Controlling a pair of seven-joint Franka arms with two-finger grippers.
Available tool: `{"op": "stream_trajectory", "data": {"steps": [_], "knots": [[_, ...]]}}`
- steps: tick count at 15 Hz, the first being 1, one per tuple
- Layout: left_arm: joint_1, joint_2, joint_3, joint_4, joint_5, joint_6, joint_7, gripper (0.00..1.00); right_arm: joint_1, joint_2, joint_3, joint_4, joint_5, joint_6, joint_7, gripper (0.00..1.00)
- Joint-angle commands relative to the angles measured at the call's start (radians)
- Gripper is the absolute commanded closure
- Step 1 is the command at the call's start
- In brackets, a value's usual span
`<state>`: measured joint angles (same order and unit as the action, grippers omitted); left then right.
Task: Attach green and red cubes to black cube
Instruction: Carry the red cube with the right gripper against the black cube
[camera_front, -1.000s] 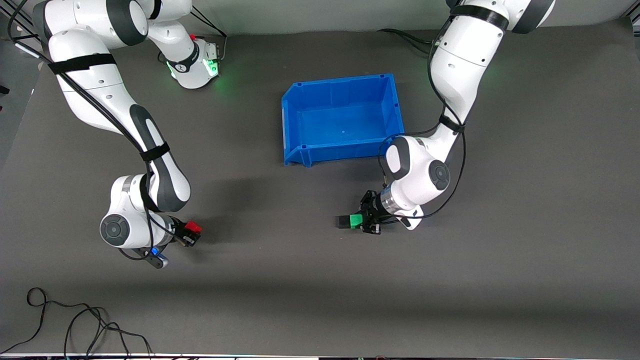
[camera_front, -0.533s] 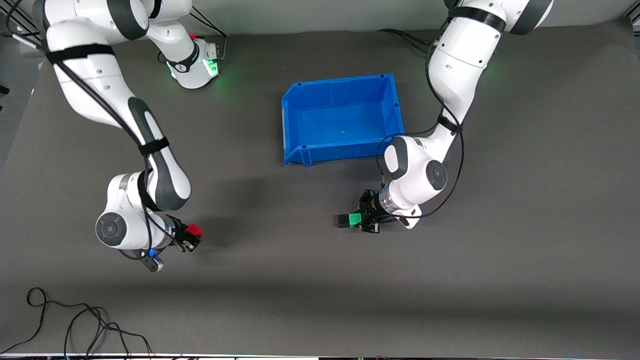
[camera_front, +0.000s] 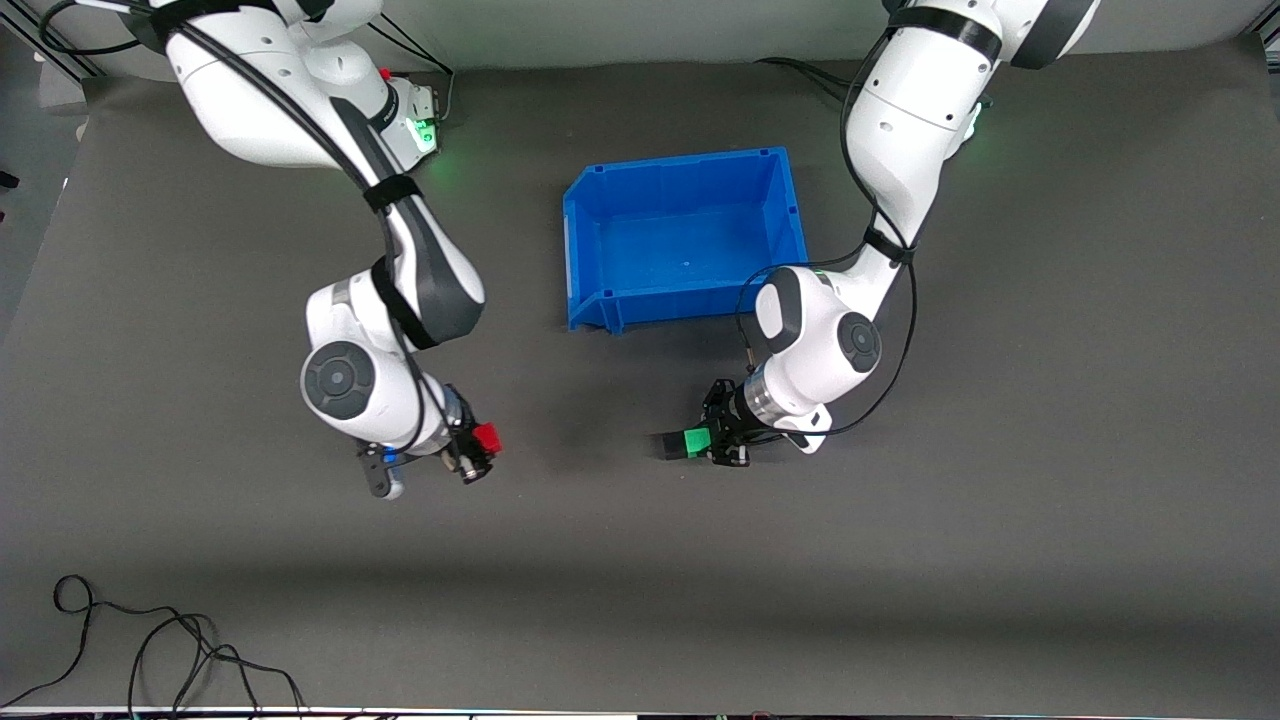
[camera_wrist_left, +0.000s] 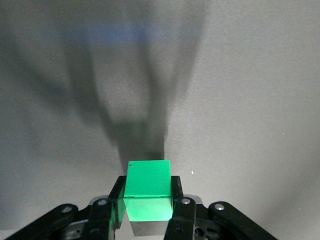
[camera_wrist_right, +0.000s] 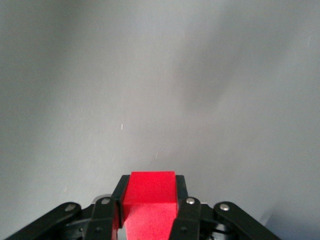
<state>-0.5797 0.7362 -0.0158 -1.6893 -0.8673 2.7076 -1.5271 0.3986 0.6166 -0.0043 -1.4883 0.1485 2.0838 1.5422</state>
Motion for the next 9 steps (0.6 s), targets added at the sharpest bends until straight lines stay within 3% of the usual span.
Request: {"op": "stream_trajectory", "data": {"steps": [1,6,9], "knots": [[-0.023,0.017,0.017,0.017,-0.004,0.012,-0.025,0.84,0.055,0.193,-0.011,0.204,0.109,0.024,0.113,0.74],[-0.025,0.019,0.017,0.017,-0.001,0.012,-0.025,0.83,0.117,0.339,-0.011,0.315,0.118,0.200,0.300,0.74],[-0.025,0.019,0.017,0.017,0.001,0.012,-0.025,0.83,0.161,0.408,-0.010,0.361,0.118,0.236,0.367,0.76]]}}
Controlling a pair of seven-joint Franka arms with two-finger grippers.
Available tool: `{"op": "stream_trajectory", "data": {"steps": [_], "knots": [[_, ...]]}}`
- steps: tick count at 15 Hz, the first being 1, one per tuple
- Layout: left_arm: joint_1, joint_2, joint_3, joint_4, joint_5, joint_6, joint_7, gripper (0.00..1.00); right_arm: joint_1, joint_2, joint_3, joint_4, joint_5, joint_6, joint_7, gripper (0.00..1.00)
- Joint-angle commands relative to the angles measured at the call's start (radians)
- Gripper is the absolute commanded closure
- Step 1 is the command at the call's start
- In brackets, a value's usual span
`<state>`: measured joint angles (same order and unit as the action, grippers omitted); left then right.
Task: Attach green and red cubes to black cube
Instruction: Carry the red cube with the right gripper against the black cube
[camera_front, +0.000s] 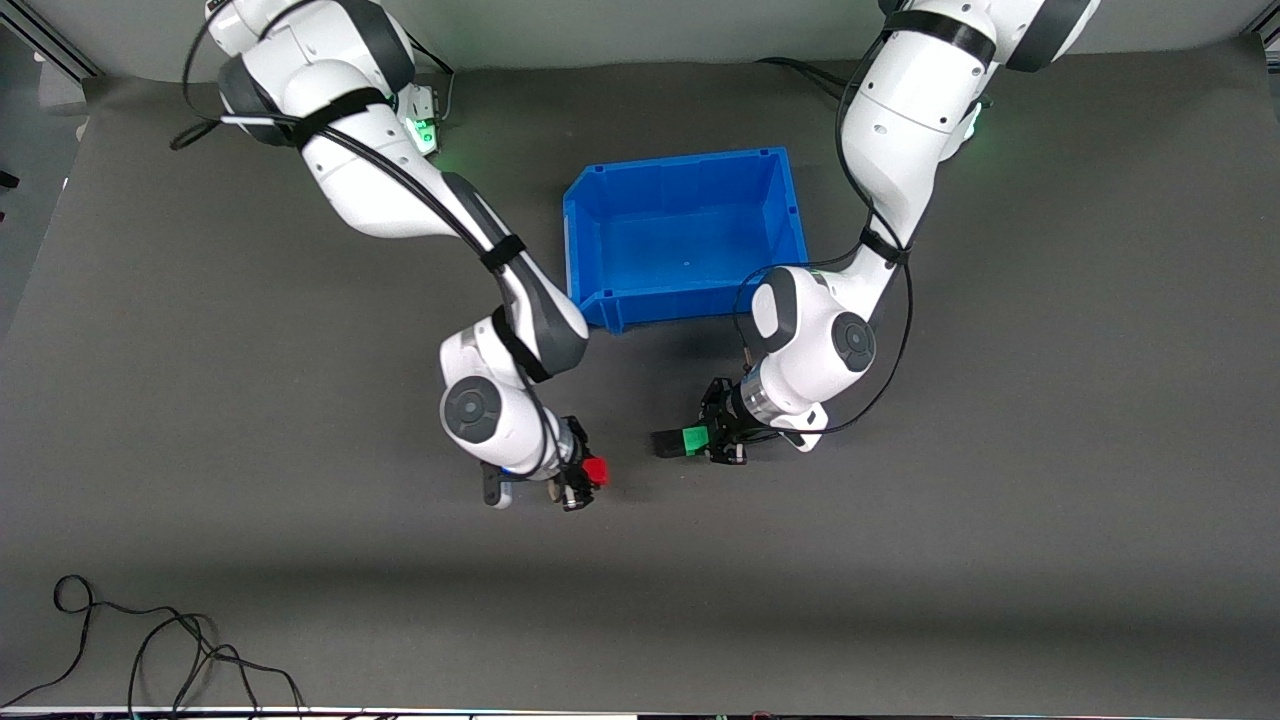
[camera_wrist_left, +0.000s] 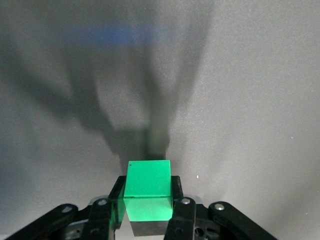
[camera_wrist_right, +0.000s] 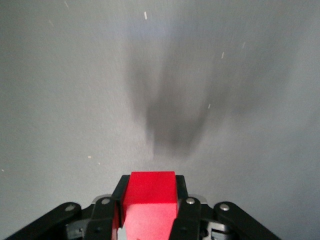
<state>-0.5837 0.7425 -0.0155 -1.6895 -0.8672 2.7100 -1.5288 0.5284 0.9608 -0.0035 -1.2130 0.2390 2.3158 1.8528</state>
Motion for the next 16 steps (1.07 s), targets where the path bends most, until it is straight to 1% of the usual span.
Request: {"op": "stream_trajectory", "data": {"steps": [1,3,6,7,8,9,10,12,14,16], "knots": [[-0.022,0.012,0.014,0.017,0.001,0.010,-0.024,0.83,0.057,0.085,-0.010,0.108,0.026,0.007,0.092,0.76],[-0.027,0.018,0.017,0.017,-0.001,0.011,-0.024,0.80,0.070,0.127,-0.009,0.164,0.028,0.037,0.141,0.76],[-0.028,0.018,0.017,0.019,0.001,0.011,-0.024,0.80,0.091,0.136,-0.004,0.170,0.026,0.059,0.164,0.76],[-0.028,0.018,0.017,0.019,0.001,0.011,-0.024,0.76,0.093,0.136,-0.004,0.170,0.026,0.056,0.164,0.76],[-0.028,0.018,0.017,0.019,0.004,0.011,-0.022,0.56,0.094,0.134,-0.004,0.168,0.022,0.053,0.164,0.76],[-0.027,0.020,0.017,0.018,0.004,0.011,-0.017,0.26,0.094,0.134,-0.004,0.164,0.019,0.053,0.163,0.76],[-0.027,0.018,0.017,0.017,0.004,0.010,-0.013,0.00,0.094,0.134,-0.006,0.156,0.016,0.053,0.158,0.76],[-0.021,0.014,0.019,0.016,0.004,0.007,-0.011,0.00,0.096,0.133,-0.006,0.155,0.008,0.050,0.154,0.76],[-0.010,0.008,0.029,0.010,0.011,-0.006,-0.010,0.00,0.096,0.133,-0.006,0.153,-0.026,0.048,0.155,0.76],[0.010,0.000,0.040,0.008,0.023,-0.012,-0.010,0.00,0.096,0.133,-0.006,0.153,-0.026,0.048,0.157,0.75]]}}
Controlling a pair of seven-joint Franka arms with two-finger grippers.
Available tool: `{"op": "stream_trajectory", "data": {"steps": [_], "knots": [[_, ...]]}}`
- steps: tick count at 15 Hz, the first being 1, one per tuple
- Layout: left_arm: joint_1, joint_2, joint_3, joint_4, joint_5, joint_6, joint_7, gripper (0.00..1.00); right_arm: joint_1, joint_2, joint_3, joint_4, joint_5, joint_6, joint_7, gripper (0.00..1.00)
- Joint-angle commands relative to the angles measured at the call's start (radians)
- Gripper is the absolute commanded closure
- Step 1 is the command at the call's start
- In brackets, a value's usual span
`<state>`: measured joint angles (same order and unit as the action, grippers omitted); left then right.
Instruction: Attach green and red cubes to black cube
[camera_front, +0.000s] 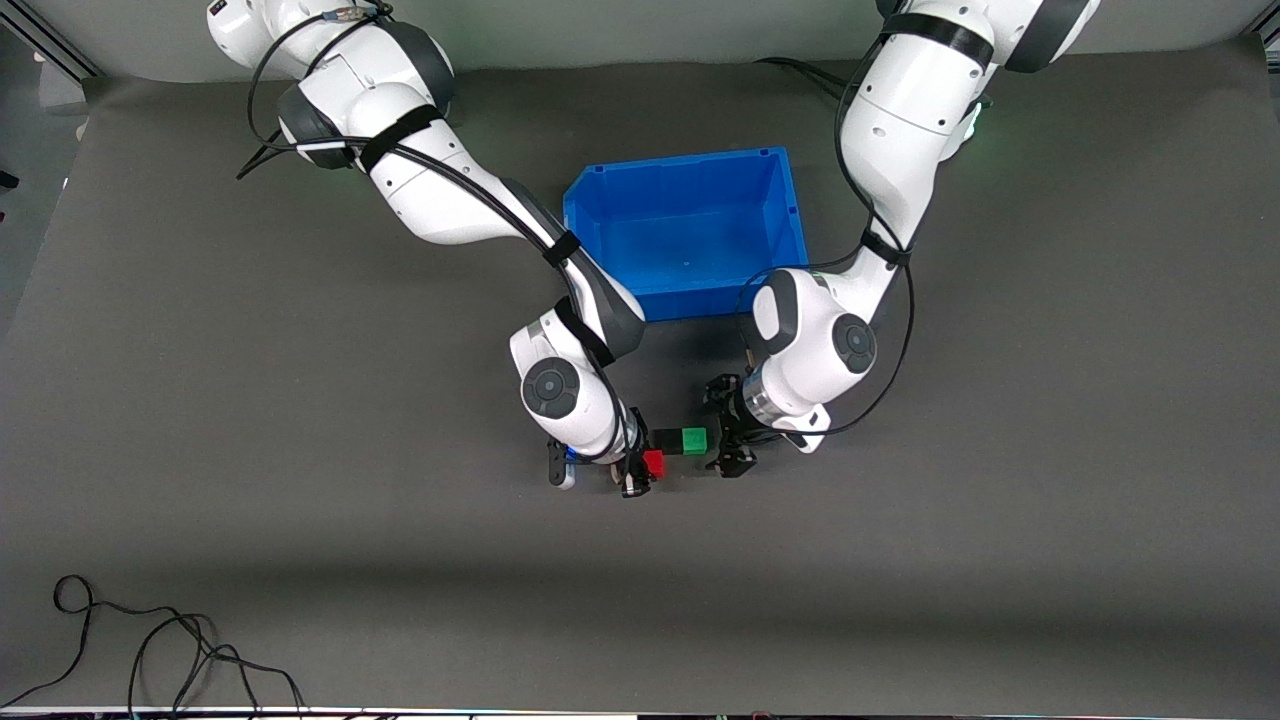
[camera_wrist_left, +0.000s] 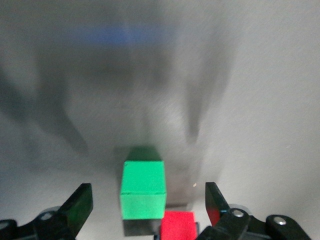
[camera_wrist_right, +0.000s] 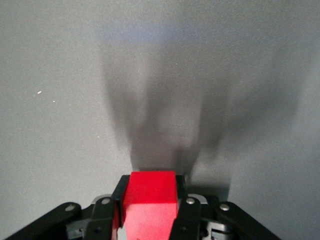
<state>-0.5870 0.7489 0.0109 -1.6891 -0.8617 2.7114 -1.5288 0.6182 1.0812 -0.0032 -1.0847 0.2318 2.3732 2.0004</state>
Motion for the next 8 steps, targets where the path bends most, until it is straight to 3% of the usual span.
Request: {"op": "stream_trajectory", "data": {"steps": [1,2,8], "knots": [[0.015,-0.008,0.014,0.009,0.018,-0.012,-0.010,0.00,0.006,0.014,-0.005,0.025,-0.017,-0.008,0.009,0.69],[0.013,-0.008,0.014,0.009,0.018,-0.013,-0.010,0.00,0.008,0.014,-0.005,0.025,-0.017,-0.009,0.009,0.60],[0.032,-0.043,0.075,0.011,0.018,-0.113,-0.008,0.00,0.006,0.000,-0.006,0.025,-0.051,-0.123,0.006,0.65]]}}
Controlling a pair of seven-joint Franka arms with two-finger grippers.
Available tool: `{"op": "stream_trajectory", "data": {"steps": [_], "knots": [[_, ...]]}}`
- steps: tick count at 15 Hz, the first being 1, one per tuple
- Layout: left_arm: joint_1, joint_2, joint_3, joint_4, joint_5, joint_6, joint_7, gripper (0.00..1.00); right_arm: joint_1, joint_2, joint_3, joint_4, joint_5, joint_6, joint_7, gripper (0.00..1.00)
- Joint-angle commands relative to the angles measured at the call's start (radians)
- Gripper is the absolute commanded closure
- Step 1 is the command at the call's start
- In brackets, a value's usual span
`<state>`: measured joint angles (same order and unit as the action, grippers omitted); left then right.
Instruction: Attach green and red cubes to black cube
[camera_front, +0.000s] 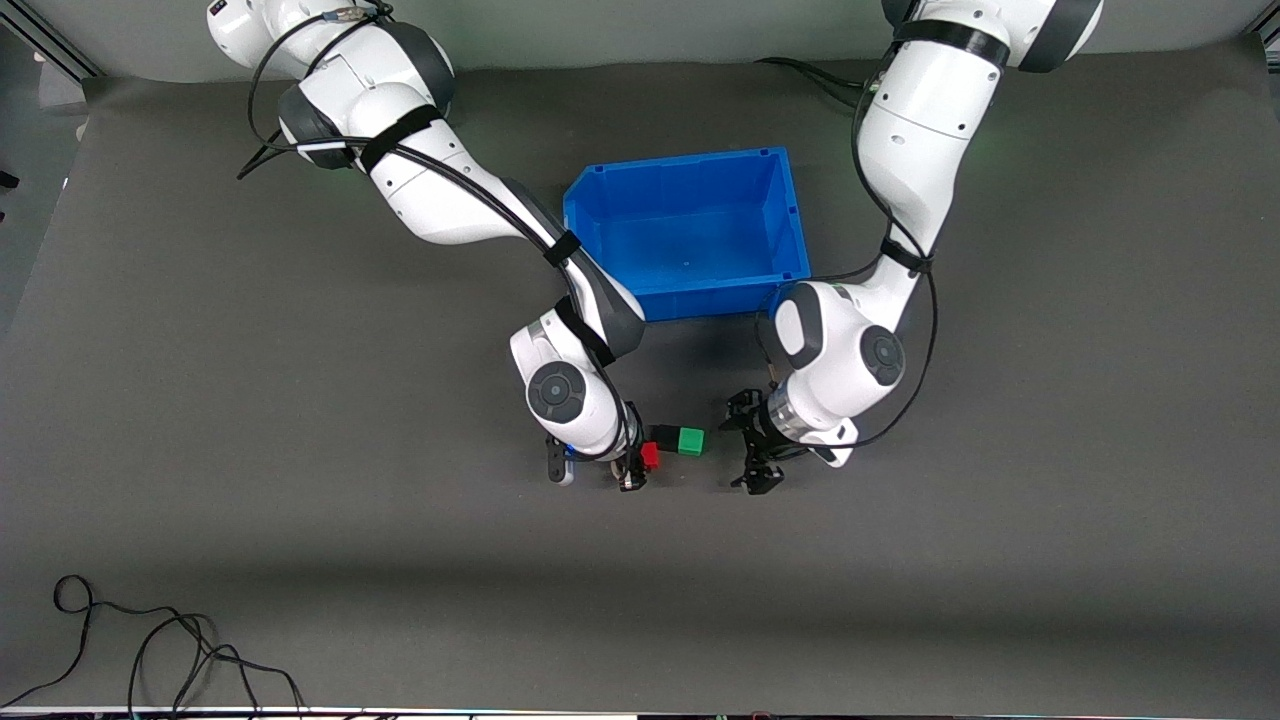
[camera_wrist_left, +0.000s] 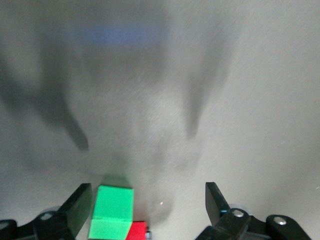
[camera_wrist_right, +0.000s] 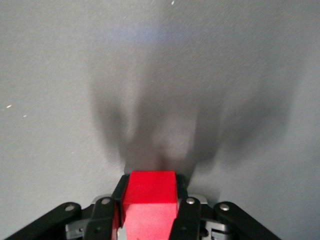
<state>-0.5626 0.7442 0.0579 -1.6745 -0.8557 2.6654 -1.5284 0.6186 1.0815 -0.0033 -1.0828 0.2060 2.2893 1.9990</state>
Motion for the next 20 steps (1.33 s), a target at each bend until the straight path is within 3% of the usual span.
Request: {"op": "stream_trajectory", "data": {"steps": [1,2,3,4,6,9,13,16,20], "knots": [[0.007,-0.042,0.048,-0.001,0.012,-0.090,-0.007,0.00,0.007,0.002,-0.004,0.023,-0.025,-0.039,0.010,0.64],[0.007,-0.048,0.066,0.002,0.012,-0.119,-0.007,0.00,0.007,0.003,-0.004,0.023,-0.025,-0.039,0.012,0.64],[0.007,-0.051,0.078,0.004,0.012,-0.136,-0.006,0.00,0.007,0.005,-0.004,0.023,-0.026,-0.037,0.012,0.41],[0.007,-0.055,0.097,0.004,0.014,-0.145,-0.001,0.00,0.009,0.006,-0.004,0.023,-0.030,-0.037,0.011,0.01],[0.007,-0.058,0.123,0.013,0.015,-0.173,0.005,0.00,0.007,0.003,-0.004,0.027,-0.028,-0.037,0.004,0.00],[0.009,-0.089,0.247,0.030,0.117,-0.312,0.069,0.00,0.000,-0.037,-0.012,0.035,-0.036,-0.036,-0.034,0.00],[0.096,-0.164,0.385,0.026,0.181,-0.614,0.492,0.00,-0.080,-0.179,-0.017,-0.017,-0.036,-0.112,-0.311,0.00],[0.128,-0.238,0.474,0.029,0.354,-0.752,0.724,0.00,-0.152,-0.280,-0.018,-0.084,-0.037,-0.152,-0.588,0.00],[0.177,-0.345,0.488,0.048,0.457,-0.850,0.968,0.00,-0.291,-0.371,-0.018,-0.128,-0.037,-0.362,-1.018,0.00]]}}
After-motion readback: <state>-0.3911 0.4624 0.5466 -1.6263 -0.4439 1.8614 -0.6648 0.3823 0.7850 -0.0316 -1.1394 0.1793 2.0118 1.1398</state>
